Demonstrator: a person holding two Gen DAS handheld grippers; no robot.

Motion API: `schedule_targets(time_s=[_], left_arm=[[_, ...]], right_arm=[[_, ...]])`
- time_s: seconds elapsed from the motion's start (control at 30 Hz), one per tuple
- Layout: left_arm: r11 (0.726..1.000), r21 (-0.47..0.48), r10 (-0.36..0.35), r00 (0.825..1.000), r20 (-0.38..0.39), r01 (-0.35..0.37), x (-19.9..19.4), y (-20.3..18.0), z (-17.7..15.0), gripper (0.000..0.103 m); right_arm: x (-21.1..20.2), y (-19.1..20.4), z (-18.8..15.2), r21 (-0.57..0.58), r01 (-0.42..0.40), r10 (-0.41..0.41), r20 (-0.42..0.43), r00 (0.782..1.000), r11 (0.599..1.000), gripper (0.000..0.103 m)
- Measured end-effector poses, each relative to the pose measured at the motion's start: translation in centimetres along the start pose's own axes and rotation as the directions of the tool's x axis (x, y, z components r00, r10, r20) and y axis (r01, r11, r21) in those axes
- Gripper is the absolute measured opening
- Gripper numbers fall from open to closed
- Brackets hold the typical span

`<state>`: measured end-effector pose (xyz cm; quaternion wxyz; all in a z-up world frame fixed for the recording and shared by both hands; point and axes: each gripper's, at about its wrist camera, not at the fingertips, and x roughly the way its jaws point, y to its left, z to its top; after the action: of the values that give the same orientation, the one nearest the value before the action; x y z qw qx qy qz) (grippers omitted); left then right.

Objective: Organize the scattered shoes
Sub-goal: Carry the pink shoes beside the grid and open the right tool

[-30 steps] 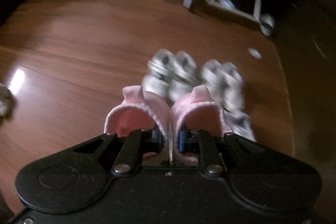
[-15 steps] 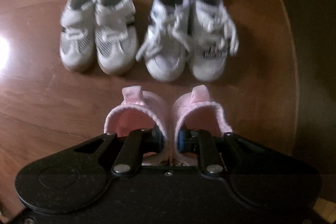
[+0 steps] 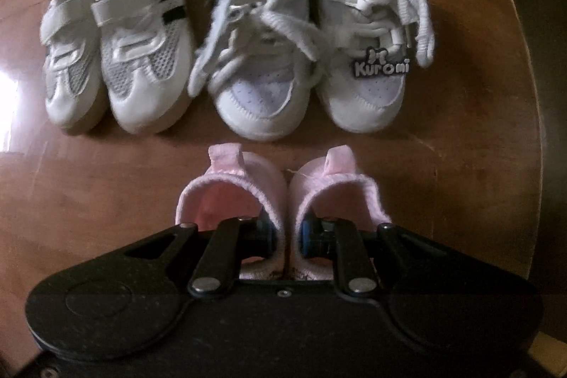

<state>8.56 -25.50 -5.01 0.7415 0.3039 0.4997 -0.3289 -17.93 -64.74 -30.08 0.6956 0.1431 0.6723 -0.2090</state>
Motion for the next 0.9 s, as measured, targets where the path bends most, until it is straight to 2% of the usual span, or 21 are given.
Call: schedule_targets(time_s=[0.2, 0.23, 0.3, 0.33, 0.37, 0.5, 0.7, 0.8, 0.9], left_arm=[[1.000, 0.002, 0.016, 0.999, -0.037, -0.016, 1.6, -0.2, -0.3, 0.103], [1.000, 0.001, 0.017, 0.999, -0.038, -0.017, 1.6, -0.2, -0.3, 0.103], [1.000, -0.002, 0.022, 0.999, -0.040, -0.022, 1.8, -0.1, -0.3, 0.103], [1.000, -0.004, 0.024, 0.999, -0.039, -0.024, 1.7, 0.0, -0.3, 0.103], [1.000, -0.006, 0.026, 0.999, -0.039, -0.027, 1.7, 0.1, -0.4, 0.103], [1.000, -0.016, 0.026, 1.000, -0.009, -0.026, 0.5, 0.4, -0.2, 0.103], [1.000, -0.010, 0.017, 0.999, 0.044, -0.017, -1.9, 0.5, -0.6, 0.103], [1.000, 0.004, 0.019, 0.998, 0.054, -0.020, -2.8, 0.7, -1.3, 0.103], [1.000, 0.013, 0.027, 0.998, 0.061, -0.028, -3.6, 1.1, -2.4, 0.103]], right_arm=[[1.1, 0.1, 0.5, -0.044, 0.025, -0.026, -0.012, 1.000, 0.999, 0.015], [1.2, -0.1, 0.7, -0.034, 0.033, -0.034, -0.017, 0.999, 0.999, 0.020], [0.9, -0.6, 1.0, 0.000, 0.044, -0.044, -0.018, 0.999, 0.999, 0.037], [0.6, -0.8, 1.1, 0.016, 0.045, -0.045, -0.014, 0.999, 0.999, 0.052], [0.1, -1.1, 1.1, 0.028, 0.043, -0.042, -0.011, 0.999, 0.999, 0.054], [-2.0, -2.0, 0.8, 0.071, 0.037, -0.038, 0.004, 0.999, 0.997, 0.055], [-6.5, -2.5, 0.0, 0.128, 0.075, -0.084, 0.059, 0.995, 0.989, 0.061], [-9.1, -1.3, 0.1, 0.134, 0.062, -0.076, 0.101, 0.992, 0.989, 0.062], [-11.1, 0.9, 0.5, 0.093, 0.048, -0.060, 0.126, 0.990, 0.994, 0.063]])
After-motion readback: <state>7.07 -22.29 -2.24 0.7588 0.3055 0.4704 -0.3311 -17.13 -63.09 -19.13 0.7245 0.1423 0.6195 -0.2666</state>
